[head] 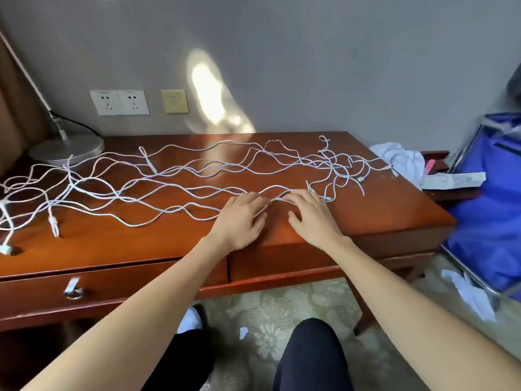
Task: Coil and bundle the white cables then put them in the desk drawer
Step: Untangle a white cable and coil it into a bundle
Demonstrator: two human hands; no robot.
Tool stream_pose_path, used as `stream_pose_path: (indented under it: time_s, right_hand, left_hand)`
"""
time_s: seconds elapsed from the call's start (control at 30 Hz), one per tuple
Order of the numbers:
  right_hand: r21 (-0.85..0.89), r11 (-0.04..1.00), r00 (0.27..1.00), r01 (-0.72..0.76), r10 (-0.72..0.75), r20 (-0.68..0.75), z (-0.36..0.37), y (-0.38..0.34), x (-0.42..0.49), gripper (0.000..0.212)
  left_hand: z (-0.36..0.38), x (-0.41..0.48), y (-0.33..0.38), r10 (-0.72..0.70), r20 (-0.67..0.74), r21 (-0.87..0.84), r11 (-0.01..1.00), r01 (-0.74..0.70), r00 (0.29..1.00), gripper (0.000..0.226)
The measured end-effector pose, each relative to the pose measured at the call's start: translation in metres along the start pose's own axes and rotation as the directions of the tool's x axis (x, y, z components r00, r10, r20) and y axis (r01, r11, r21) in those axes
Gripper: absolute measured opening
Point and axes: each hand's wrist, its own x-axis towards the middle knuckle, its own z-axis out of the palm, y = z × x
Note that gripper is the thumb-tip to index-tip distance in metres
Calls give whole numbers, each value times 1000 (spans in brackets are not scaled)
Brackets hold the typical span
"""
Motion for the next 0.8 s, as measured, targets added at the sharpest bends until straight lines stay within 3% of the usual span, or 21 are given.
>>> stream_pose_path:
  time_s: [0.23, 0.43, 0.63, 0.73, 0.8]
  right_hand:
    - [152, 985, 996, -76, 83, -35, 10, 10, 14, 11]
    - [150, 970, 978, -190, 174, 114, 1, 1, 16, 30]
    - [-6, 991, 988, -136, 135, -75, 6, -1, 21, 35]
    - [23, 998, 985, -59, 62, -159, 7, 2, 32, 34]
    - [125, 992, 990, -32, 48, -132, 5, 4, 45, 28]
  left_hand:
    - [18, 37, -14, -52, 12, -86, 995, 53, 999, 37]
    - [12, 44, -12, -127, 66, -189, 972, 137, 990, 25]
    - [16, 54, -10, -83, -7, -144, 986, 82, 996, 10]
    - [19, 67, -25, -74, -97, -124, 990, 61, 993, 9]
    - [15, 81, -38, -74, -151, -127, 990, 55, 986, 9]
